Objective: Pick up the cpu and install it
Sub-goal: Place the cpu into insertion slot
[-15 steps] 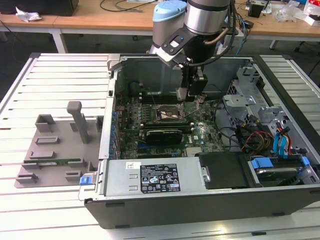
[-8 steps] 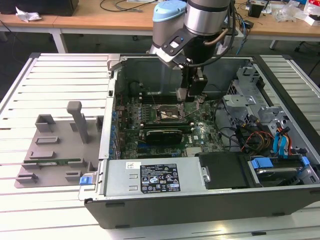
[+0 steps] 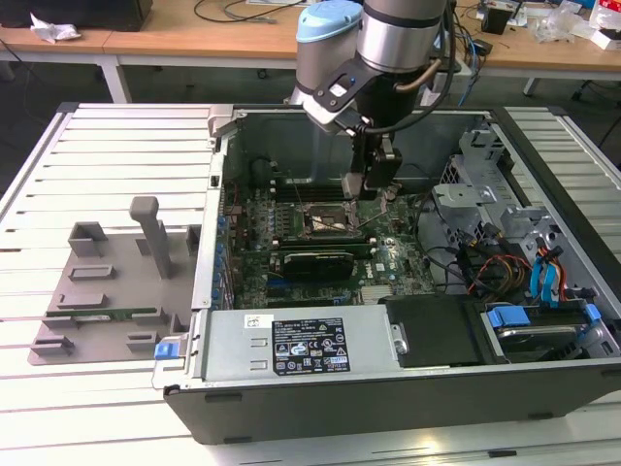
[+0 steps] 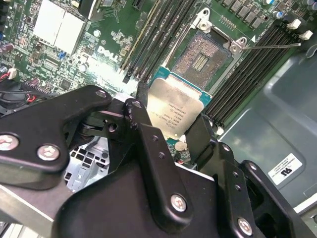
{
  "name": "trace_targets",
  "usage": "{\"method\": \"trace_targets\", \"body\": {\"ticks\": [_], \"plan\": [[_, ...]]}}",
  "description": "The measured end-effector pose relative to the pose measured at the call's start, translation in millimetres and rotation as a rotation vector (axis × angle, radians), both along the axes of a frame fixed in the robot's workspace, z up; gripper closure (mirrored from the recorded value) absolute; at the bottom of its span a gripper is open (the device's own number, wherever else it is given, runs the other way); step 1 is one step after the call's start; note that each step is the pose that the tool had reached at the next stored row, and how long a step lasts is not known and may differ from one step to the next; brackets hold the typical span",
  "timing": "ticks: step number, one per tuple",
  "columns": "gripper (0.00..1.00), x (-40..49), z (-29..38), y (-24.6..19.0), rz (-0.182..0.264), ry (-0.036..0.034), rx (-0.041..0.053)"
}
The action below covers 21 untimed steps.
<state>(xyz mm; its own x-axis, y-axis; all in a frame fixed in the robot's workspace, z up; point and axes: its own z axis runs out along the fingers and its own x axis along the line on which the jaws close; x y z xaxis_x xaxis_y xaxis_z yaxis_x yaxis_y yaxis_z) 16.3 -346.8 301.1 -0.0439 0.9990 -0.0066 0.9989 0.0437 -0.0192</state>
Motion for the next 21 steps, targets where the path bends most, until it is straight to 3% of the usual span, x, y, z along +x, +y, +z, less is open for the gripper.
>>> {"method": "trace_targets", "body": {"ticks": [9,13,21], "plan": [[0.45,-0.4,-6.4,0.0,0.0,0.0,0.0001],[0.45,-7.9,-11.5,0.2,0.0,0.0,0.0],[0.45,-9.7,-19.8,0.2,0.0,0.0,0.0]]}}
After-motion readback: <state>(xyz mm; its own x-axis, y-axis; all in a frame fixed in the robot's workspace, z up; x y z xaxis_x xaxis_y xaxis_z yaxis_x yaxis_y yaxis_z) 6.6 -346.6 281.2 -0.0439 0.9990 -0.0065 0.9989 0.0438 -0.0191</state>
